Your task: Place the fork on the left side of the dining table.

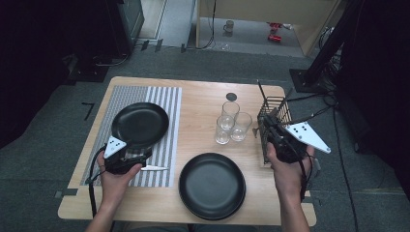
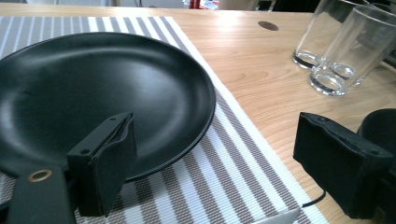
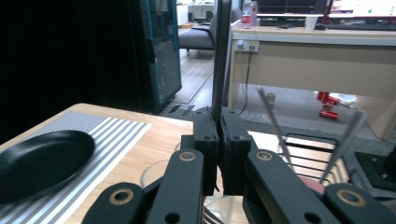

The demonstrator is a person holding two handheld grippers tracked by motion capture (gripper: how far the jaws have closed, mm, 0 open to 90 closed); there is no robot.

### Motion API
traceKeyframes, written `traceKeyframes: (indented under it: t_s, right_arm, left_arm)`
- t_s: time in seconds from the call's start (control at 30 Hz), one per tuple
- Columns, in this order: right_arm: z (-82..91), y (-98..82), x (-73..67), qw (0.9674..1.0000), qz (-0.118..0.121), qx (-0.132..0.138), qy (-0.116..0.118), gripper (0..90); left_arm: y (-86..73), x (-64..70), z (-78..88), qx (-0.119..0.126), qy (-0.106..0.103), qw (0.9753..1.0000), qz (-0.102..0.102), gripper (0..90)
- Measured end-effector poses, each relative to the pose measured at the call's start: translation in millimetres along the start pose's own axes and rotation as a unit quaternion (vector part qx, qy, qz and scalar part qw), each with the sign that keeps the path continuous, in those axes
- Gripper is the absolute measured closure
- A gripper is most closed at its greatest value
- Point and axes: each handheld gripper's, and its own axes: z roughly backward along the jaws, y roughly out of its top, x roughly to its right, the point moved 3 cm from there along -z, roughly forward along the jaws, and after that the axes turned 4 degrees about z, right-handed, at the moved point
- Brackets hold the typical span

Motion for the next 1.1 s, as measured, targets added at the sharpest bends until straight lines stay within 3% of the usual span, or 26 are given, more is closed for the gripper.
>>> traceKeyframes:
  t_s: [0.57, 1.1]
  right_arm:
    - [-21.2, -4.4, -40.5, 0.9989, -0.001, -0.005, 0.046, 88.0]
    - [-31.8, -4.3, -64.9, 0.997, 0.001, -0.005, 0.077, 88.0]
  left_arm:
    - [4.0, 23.9, -16.3, -0.008, -0.034, 0.9994, -0.007, 13.8]
    - [8.0, 45.1, -26.4, -0.011, -0.057, 0.9981, -0.021, 13.8]
